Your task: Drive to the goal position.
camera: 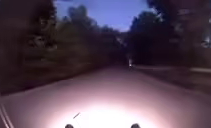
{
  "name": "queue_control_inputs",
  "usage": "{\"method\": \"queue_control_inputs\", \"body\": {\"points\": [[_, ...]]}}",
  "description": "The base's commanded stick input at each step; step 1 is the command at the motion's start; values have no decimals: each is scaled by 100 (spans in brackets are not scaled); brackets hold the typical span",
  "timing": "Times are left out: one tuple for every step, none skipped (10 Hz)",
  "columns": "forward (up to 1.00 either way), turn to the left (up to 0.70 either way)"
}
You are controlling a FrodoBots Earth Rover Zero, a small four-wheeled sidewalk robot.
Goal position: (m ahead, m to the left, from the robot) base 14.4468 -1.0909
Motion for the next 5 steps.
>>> {"method": "queue_control_inputs", "body": {"points": [[100, -4], [100, 0], [100, 0], [100, 0], [100, 0]]}}
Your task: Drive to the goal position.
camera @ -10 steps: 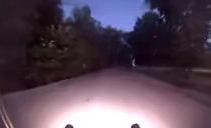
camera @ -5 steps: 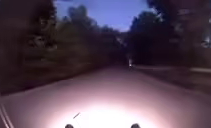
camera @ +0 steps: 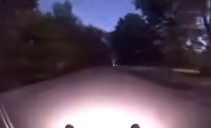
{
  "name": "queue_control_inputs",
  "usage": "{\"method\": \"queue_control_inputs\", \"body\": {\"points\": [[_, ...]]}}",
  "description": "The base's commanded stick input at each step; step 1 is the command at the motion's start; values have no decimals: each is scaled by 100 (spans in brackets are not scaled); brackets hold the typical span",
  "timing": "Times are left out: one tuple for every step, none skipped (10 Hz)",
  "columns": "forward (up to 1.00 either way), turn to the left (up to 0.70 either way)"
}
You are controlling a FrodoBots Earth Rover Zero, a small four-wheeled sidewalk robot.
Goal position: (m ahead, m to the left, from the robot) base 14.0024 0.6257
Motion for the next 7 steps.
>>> {"method": "queue_control_inputs", "body": {"points": [[100, 0], [100, 0], [100, 0], [100, 0], [100, 0], [100, 0], [100, 0]]}}
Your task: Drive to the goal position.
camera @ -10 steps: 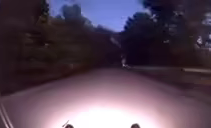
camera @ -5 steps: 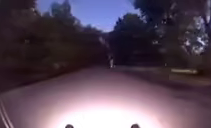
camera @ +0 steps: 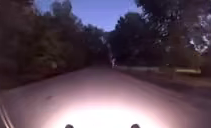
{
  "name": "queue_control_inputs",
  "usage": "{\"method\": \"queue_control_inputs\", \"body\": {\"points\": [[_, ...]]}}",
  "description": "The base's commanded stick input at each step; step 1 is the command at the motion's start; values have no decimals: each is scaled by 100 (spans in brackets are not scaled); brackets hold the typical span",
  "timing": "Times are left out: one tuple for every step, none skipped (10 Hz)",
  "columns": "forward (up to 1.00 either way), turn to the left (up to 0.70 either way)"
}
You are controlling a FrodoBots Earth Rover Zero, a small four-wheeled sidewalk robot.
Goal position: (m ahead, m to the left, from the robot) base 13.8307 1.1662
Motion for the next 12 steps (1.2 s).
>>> {"method": "queue_control_inputs", "body": {"points": [[100, 0], [100, 0], [100, 0], [100, 0], [100, 0], [100, 0], [100, 0], [100, 0], [100, 0], [100, 0], [100, 0], [100, 0]]}}
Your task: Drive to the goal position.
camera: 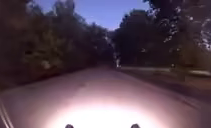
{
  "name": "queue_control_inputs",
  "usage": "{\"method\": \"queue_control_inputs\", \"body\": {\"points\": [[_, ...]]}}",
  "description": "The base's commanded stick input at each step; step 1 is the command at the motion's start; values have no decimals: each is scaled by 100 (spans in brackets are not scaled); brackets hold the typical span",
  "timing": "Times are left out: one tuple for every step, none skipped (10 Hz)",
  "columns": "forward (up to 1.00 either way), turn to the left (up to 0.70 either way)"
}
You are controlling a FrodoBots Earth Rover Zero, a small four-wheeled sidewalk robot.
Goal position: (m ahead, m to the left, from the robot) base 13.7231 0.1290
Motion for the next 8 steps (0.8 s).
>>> {"method": "queue_control_inputs", "body": {"points": [[100, 0], [100, 0], [100, 0], [100, 0], [100, 0], [100, 0], [100, 0], [100, 0]]}}
